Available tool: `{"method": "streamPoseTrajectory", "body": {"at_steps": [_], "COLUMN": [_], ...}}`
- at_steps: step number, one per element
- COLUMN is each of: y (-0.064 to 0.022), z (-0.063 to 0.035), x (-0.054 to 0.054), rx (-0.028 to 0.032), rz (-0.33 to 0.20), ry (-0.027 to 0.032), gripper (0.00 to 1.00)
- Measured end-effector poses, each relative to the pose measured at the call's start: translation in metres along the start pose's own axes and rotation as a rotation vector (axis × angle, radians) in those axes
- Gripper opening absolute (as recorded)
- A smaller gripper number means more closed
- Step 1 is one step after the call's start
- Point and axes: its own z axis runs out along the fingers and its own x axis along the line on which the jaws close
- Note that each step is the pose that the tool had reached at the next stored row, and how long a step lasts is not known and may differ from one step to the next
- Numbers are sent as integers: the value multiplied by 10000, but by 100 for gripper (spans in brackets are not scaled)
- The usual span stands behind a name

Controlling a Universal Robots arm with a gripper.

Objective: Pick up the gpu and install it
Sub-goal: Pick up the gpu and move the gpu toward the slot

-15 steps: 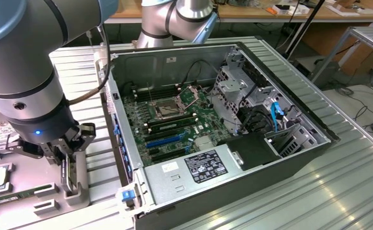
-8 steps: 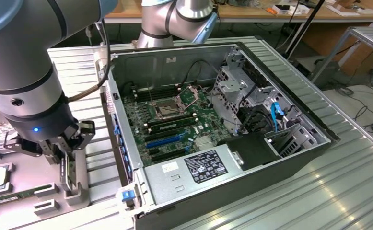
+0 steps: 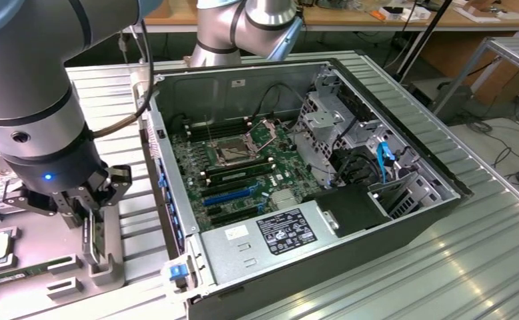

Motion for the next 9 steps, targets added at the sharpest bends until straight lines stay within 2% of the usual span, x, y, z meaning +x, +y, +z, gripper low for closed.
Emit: {"method": "streamPoseTrajectory", "body": {"at_steps": [9], "y": [4], "z": [-90], "x": [-3], "rx": [-8], "rz": [24], "ry": [-1], "gripper": [27]}}
